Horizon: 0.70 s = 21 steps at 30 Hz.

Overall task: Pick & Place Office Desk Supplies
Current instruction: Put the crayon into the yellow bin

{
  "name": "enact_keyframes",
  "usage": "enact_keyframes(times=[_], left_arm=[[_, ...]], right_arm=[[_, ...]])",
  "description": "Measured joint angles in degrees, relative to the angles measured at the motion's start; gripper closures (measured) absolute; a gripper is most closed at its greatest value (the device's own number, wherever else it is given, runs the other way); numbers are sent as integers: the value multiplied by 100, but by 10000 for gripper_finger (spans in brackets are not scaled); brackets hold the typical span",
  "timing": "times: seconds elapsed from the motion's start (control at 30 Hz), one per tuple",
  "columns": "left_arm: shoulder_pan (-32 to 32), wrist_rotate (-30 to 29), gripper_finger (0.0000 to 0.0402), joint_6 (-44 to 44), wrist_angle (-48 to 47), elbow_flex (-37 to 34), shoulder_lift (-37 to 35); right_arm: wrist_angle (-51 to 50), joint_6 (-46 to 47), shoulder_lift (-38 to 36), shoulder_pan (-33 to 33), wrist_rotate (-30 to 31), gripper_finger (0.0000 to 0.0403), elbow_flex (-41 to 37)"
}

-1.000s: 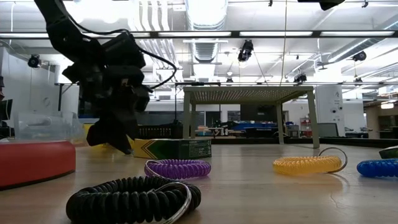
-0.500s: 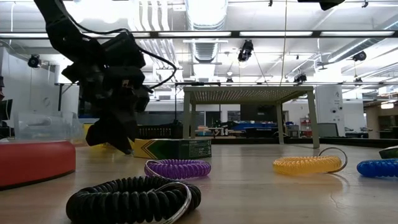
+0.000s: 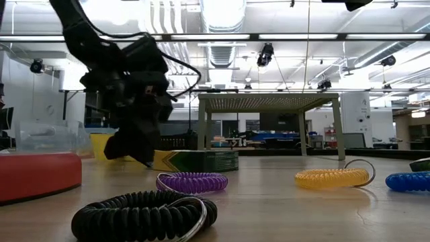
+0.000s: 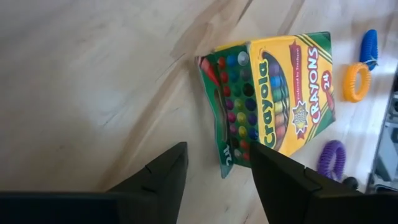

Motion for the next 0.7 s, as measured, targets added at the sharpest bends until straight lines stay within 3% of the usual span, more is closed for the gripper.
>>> enact_keyframes(times=[0.7], left_arm=[[85, -125, 230, 1, -358, 86, -215]], right_arm=[[0, 0, 0, -2, 0, 355, 0]])
